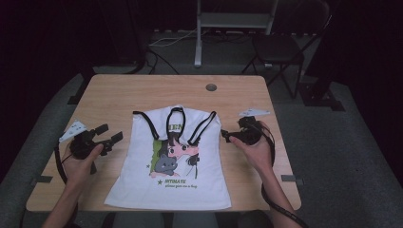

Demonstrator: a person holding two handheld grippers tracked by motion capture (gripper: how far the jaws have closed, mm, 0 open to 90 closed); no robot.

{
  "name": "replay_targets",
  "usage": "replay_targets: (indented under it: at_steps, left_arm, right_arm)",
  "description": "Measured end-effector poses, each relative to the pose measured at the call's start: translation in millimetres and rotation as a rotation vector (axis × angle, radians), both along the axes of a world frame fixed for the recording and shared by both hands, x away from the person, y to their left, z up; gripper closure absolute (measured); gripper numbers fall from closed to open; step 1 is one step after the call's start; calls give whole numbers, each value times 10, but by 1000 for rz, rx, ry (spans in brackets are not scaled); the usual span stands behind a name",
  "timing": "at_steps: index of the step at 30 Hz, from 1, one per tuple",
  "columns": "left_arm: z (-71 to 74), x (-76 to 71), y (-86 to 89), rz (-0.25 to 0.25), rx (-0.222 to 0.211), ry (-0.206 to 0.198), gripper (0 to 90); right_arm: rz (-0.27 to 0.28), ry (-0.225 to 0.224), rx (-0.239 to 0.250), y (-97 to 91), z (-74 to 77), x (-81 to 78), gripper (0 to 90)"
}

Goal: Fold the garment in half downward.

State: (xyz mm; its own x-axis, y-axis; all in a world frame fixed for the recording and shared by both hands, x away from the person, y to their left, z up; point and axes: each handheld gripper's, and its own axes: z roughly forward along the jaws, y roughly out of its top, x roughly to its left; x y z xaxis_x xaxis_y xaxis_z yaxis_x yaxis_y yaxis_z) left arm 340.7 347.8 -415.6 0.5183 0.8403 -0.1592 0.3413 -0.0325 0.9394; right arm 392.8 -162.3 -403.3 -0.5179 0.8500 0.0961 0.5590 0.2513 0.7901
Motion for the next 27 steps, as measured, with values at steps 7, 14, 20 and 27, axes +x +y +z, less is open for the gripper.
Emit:
replay_targets:
  at_steps: [7,14,20,27]
  left_arm:
    - [-20,13,4,7,-2,5,188]
    - [-29,26,24,17,-1,9,188]
    - [27,304,51,25,6,43,188]
    - [97,854,0,17,24,125,188]
  right_arm:
    - [-7,8,1,-24,-41,33,130]
    - [-3,19,-1,-13,-80,33,130]
    - [-7,46,-1,18,-70,235,131]
    - [13,88,-13,192,21,601,133]
